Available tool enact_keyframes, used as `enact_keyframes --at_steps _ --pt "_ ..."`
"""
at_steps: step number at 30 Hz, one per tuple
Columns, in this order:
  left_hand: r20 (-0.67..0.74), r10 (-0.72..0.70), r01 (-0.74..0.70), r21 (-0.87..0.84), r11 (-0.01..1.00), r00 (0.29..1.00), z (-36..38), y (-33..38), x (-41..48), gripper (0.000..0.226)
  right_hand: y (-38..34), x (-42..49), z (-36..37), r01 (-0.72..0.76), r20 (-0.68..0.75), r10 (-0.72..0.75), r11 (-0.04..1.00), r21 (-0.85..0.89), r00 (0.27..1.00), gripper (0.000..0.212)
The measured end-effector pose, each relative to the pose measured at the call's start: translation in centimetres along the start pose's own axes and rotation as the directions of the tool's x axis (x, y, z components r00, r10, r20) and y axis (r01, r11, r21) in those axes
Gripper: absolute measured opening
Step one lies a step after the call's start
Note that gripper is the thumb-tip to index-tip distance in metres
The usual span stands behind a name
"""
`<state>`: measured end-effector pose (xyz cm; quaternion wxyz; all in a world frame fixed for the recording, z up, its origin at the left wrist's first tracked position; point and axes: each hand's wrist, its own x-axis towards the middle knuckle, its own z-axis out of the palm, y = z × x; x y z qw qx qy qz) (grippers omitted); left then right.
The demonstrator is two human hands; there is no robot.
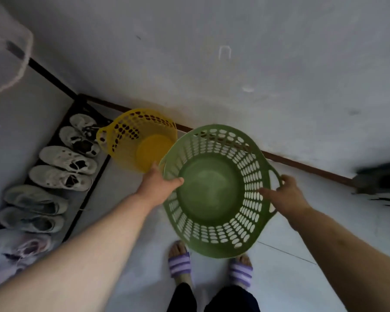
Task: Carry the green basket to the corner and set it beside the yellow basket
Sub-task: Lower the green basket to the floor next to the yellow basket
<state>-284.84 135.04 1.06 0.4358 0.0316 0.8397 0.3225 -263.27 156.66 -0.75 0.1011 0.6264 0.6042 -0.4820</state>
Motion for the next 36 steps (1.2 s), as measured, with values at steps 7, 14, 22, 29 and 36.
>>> enact_keyframes --at_steps 7,14,22,29,36 --pt "0.066 -0.044 0.046 -0.027 0.999 0.997 1.3 -1.5 7.8 0.094 1.0 6.2 4.5 -0.050 -0.071 0.059 0.991 0.120 0.996 0.081" --pt "0.045 0.002 -0.003 0.020 1.000 0.999 2.0 -1.9 11.7 0.097 0.4 8.7 6.2 0.001 -0.090 0.008 0.995 0.098 0.996 0.081" --pt "-0.055 -0.034 0.050 0.317 0.947 0.998 1.8 -1.2 10.7 0.112 -1.4 6.0 5.2 0.045 -0.070 -0.054 0.990 -0.131 0.996 0.090" --pt "-0.108 0.088 -0.032 0.440 0.898 0.990 -1.1 4.3 4.2 0.117 -5.1 -0.5 1.5 0.189 -0.006 -0.200 0.935 -0.298 0.980 0.072" --pt "-0.202 0.326 -0.159 0.571 0.805 0.924 -4.7 11.6 -5.1 0.117 -11.3 -8.5 -4.4 0.383 0.001 -0.404 0.865 -0.323 0.915 0.071"
